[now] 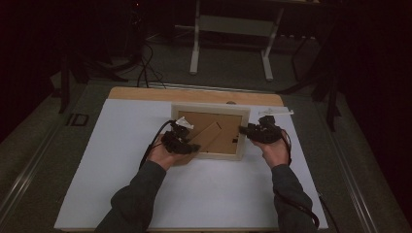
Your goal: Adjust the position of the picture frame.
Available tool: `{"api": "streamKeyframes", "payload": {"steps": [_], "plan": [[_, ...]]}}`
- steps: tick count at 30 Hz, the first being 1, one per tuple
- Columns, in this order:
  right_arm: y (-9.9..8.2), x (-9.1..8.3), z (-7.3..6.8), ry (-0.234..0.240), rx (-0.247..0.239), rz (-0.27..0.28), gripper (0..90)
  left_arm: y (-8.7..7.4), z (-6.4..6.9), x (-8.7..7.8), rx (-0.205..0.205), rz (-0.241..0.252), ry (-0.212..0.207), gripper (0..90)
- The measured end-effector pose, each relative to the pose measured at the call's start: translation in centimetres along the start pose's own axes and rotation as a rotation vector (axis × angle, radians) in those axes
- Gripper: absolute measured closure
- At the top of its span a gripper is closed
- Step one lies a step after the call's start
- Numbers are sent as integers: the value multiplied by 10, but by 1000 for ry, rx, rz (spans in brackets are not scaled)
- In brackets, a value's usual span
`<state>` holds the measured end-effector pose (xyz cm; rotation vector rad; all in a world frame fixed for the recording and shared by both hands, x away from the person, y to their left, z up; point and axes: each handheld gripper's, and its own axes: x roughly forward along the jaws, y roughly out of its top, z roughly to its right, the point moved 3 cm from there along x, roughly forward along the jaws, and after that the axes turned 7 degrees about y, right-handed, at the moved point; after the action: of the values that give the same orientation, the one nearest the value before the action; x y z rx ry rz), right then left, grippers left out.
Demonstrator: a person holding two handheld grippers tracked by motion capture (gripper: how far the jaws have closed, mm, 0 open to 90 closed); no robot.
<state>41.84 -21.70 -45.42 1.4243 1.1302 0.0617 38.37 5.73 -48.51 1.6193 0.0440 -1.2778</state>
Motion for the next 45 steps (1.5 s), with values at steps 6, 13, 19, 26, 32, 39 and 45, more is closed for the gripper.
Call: {"api": "streamKeyframes", "payload": {"steps": [6, 13, 19, 26, 32, 39, 45], "plan": [[-1, 0, 0, -5, 3, 12, 620, 1, 0, 1, 5, -1, 10, 696], [-1, -1, -2, -18, -9, 27, 621, 3, -2, 2, 6, -1, 23, 695], [-1, -2, -3, -29, -16, 38, 622, 4, -4, 3, 11, -2, 39, 692], [0, -2, -5, -45, -29, 43, 622, 7, -6, 4, 18, -1, 53, 690], [0, -1, -6, -54, -37, 48, 623, 8, -7, 4, 27, 0, 65, 688], [3, 2, -9, -68, -57, 50, 623, 8, -9, 4, 31, -4, 77, 690], [3, 3, -9, -70, -61, 55, 623, 8, -10, 4, 34, -4, 84, 687]]}}
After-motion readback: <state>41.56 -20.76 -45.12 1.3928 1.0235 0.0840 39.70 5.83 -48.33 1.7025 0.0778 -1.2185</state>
